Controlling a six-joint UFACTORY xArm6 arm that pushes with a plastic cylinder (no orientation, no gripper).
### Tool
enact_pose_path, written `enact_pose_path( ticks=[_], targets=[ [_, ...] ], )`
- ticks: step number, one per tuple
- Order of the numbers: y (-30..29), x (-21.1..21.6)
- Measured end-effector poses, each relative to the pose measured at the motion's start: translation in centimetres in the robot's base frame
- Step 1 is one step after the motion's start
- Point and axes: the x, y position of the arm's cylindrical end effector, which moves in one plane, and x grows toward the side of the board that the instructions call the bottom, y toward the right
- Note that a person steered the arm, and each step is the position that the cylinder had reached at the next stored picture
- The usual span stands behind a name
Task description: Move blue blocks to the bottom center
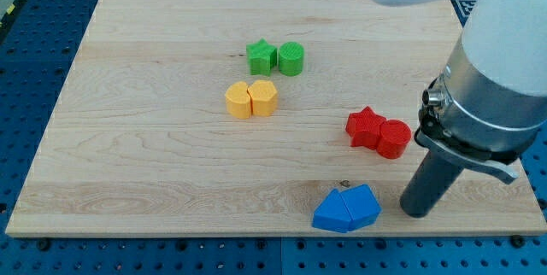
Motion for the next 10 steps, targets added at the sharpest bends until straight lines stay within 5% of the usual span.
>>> enact_pose_path(
  ticks=[10],
  targets=[
    [-6.0,1.2]
  ],
)
